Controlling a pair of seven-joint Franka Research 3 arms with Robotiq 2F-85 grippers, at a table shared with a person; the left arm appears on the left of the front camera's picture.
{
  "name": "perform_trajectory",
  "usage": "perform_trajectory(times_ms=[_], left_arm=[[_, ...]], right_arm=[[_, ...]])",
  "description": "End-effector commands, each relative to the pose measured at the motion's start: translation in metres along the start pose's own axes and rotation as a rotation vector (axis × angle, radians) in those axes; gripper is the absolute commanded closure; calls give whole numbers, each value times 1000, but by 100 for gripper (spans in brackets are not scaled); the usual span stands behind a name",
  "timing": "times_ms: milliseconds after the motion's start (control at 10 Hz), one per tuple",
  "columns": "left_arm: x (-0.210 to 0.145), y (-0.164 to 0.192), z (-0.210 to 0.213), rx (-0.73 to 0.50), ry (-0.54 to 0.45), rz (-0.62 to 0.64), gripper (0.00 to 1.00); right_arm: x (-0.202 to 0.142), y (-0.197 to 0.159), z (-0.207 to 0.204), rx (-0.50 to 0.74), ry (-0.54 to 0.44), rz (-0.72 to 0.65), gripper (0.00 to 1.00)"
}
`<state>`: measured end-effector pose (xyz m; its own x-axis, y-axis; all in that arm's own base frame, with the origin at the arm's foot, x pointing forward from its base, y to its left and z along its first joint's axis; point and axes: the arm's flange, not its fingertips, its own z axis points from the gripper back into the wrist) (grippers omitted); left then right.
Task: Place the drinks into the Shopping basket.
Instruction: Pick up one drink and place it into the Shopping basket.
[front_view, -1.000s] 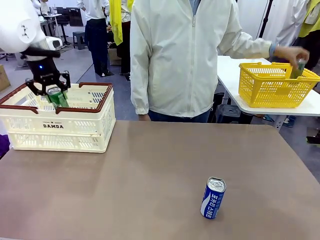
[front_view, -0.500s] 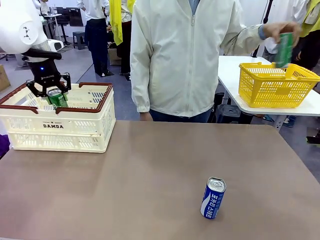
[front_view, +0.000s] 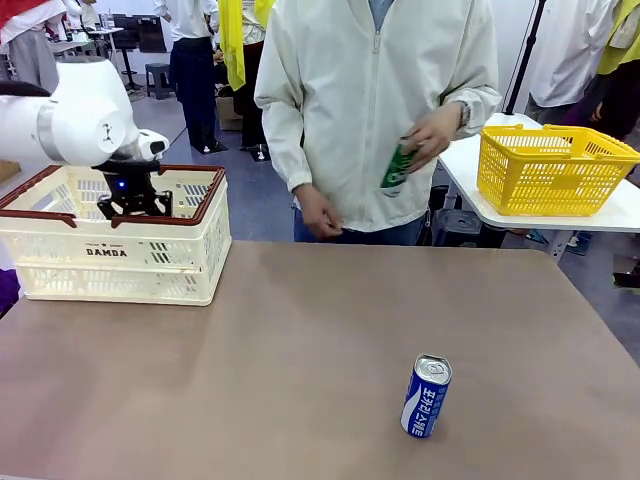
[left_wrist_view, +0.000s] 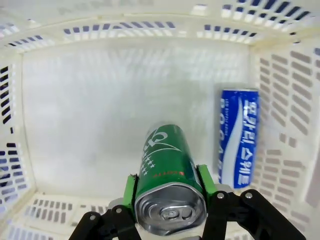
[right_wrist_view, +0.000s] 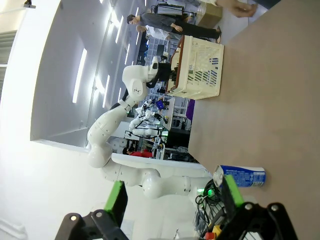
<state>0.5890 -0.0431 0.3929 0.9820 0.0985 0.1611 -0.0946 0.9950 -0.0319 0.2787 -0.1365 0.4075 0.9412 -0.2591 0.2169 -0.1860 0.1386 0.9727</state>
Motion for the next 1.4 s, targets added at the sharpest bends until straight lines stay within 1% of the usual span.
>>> perform_trajectory(times_ms=[0,100,200,300,500,600,700,800,900,1000,1100,1200,1300], left_arm=[[7,7,8,24,-17,-7,100],[7,8,7,28,-26,-1,100],[7,9,5,31,-18,4,41],[8,9,6,26,-15,9,0],[10,13,26,-1,-18,11,0],[13,21,52,-43,-22,15,0],[13,37,92,-142,-21,29,0],[1,63,138,-307,18,23,0],[-14,96,173,-452,133,8,0],[-28,140,203,-596,185,42,0],[-48,188,227,-798,260,11,0],[-79,240,236,-993,298,-37,0],[-113,278,225,-1071,327,-85,0]], right_arm=[[-2,1,2,-1,13,18,0],[-2,1,2,-1,13,18,0],[-2,1,2,-1,13,18,0],[-2,1,2,-1,13,18,0],[-2,1,2,-1,13,18,0],[-2,1,2,-1,13,18,0],[-2,1,2,-1,13,18,0],[-2,1,2,-1,13,18,0],[-2,1,2,-1,13,18,0],[-2,1,2,-1,13,18,0],[-2,1,2,-1,13,18,0],[-2,1,2,-1,13,18,0],[-2,1,2,-1,13,18,0]])
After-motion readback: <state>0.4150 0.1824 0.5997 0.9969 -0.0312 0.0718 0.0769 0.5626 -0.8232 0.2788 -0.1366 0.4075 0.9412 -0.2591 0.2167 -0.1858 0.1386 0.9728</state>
